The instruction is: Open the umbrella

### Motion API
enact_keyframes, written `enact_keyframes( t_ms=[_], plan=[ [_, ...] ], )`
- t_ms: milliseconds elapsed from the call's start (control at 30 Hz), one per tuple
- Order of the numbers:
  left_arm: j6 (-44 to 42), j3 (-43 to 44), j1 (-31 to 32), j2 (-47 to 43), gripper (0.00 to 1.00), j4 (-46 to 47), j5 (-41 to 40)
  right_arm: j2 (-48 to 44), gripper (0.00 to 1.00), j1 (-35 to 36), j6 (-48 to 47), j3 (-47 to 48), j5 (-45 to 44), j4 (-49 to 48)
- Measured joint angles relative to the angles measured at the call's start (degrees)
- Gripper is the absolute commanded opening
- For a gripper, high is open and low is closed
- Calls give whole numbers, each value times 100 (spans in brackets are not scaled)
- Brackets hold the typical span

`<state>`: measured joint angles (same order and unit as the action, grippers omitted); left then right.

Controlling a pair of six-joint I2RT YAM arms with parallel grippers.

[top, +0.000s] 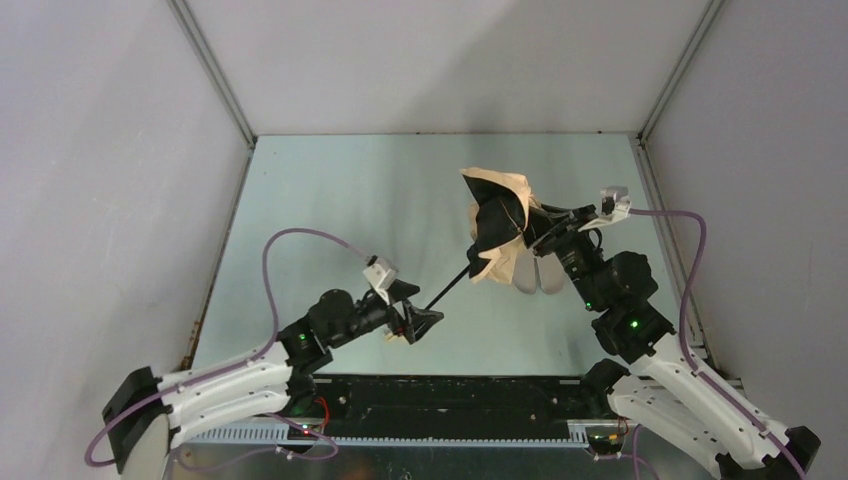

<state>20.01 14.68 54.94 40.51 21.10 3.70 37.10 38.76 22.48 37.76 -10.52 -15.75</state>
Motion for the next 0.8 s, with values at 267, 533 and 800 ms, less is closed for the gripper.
enact_keyframes(
  t_ms=[267, 533, 800],
  plan=[
    [-413, 498, 42, 1268, 95, 234, 4, 164, 0, 98, 2, 127, -127, 50],
    [-671, 1333, 179, 2358, 47, 542, -57, 249, 0, 173, 46, 149, -212, 52],
    [-1023, 1908, 350, 3108, 0, 452, 199, 210, 48, 164, 68, 162, -356, 166]
  ],
)
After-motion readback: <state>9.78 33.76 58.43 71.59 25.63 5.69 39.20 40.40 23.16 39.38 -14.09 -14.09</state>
